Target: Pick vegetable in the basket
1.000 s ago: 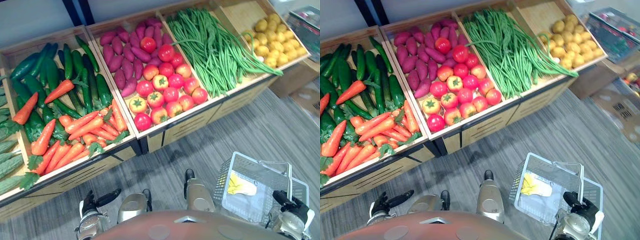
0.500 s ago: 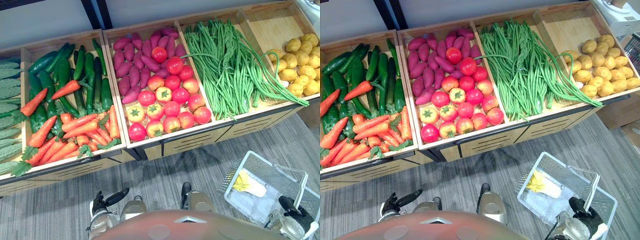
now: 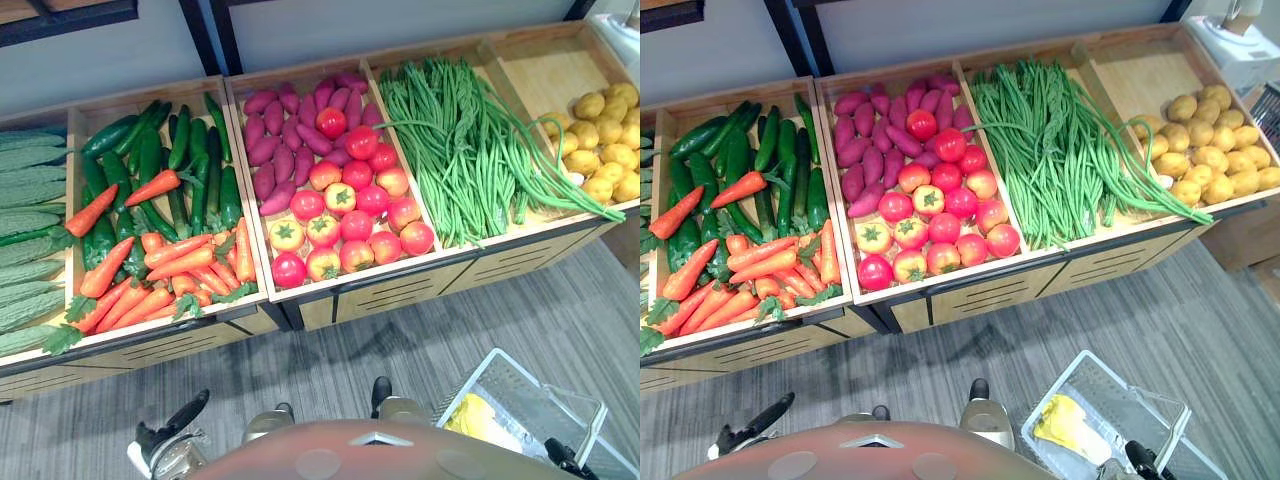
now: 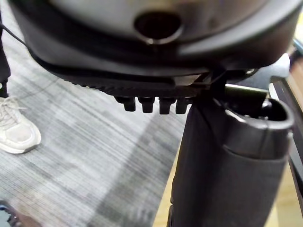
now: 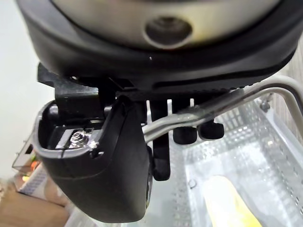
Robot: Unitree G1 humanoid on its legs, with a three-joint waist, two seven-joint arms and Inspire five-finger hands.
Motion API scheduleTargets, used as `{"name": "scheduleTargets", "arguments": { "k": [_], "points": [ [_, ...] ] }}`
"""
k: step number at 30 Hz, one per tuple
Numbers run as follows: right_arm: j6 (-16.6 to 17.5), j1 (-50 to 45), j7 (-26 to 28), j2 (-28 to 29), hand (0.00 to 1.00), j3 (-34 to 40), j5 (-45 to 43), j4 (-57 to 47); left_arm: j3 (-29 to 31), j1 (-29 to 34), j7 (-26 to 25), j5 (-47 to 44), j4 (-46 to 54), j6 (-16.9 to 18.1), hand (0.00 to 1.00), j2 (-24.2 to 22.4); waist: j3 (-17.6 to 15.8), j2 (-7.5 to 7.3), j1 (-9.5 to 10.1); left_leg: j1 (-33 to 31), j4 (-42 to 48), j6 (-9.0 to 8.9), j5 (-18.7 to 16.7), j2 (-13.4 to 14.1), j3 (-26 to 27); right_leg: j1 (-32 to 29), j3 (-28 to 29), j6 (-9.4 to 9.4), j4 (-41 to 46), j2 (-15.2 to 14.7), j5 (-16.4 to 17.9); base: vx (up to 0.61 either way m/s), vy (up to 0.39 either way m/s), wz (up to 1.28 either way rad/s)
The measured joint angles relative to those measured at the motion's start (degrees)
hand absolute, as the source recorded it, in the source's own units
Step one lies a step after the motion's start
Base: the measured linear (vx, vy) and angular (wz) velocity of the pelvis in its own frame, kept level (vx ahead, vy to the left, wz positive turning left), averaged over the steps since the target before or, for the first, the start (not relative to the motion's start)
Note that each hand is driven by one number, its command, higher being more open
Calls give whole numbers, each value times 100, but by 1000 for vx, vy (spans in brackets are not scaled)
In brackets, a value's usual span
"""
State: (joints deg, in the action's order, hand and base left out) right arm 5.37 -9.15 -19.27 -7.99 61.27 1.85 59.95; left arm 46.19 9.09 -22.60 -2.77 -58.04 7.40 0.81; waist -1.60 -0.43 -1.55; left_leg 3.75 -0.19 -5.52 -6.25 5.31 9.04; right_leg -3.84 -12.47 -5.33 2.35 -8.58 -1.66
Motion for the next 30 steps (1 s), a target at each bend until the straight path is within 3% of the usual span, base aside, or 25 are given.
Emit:
{"name": "scheduleTargets", "arguments": {
  "k": [4, 8, 11, 13, 15, 22, 27, 30],
  "points": [
    [3, -1, -126, 3, 0, -36, 14, 68, 504, -79, -804, 120, 91, 0, 100, 34, 223, -93, -4, 84, -87, 11, 30, -29, -23, 127, -21, -56, -157, -1, -43, 7, 2, 3],
    [143, 32, -275, -5, 0, -193, 16, 216, 869, -281, -2036, 544, 633, -51, 100, 202, 244, -158, -20, 81, -86, 28, 43, -52, -98, 177, -73, -60, -185, -7, -47, -7, 4, 9],
    [153, 66, -340, -4, 0, -359, 16, 440, 624, -156, -2651, 545, 2228, -188, 100, 189, 283, -230, 8, 49, -92, 34, 55, -69, -171, 213, -143, -63, -241, 15, -49, -1, -6, 12],
    [151, 76, -356, 13, 0, -558, 85, 482, 272, 97, -2936, 1129, 3712, -202, 100, 210, 288, -287, 66, 46, -84, 36, 59, -78, -175, 211, -141, -63, -244, 21, -49, 0, 0, 0],
    [152, 59, -356, -7, 0, -564, 224, 475, 155, 9, -3073, 1633, 4312, -200, 100, 234, 285, -296, 128, 48, -82, 36, 59, -80, -175, 211, -136, -66, -242, 2, -54, 0, 0, 0],
    [150, 96, -316, -27, 0, -611, 225, 181, -600, -15, -3034, 2775, 5195, -267, 100, 434, 138, -206, 143, 49, 83, 40, -70, -76, -131, 249, -82, -69, -236, -7, -56, -8, 7, -4],
    [155, 101, -213, -294, 0, -795, 225, -122, -1173, 116, -2565, 3319, 5201, -198, 100, 1243, -42, -69, 115, -45, 323, 68, -230, -67, -32, 194, 24, -70, -220, -28, -56, -17, 18, -10],
    [155, 111, -207, -431, 0, -799, 224, -215, -1626, 376, -2051, 3626, 5177, 144, 100, 1844, -109, 52, 71, -48, 339, 79, -257, -77, -24, 184, 21, -69, -226, -46, -55, 31, 24, -3]
  ]
}}
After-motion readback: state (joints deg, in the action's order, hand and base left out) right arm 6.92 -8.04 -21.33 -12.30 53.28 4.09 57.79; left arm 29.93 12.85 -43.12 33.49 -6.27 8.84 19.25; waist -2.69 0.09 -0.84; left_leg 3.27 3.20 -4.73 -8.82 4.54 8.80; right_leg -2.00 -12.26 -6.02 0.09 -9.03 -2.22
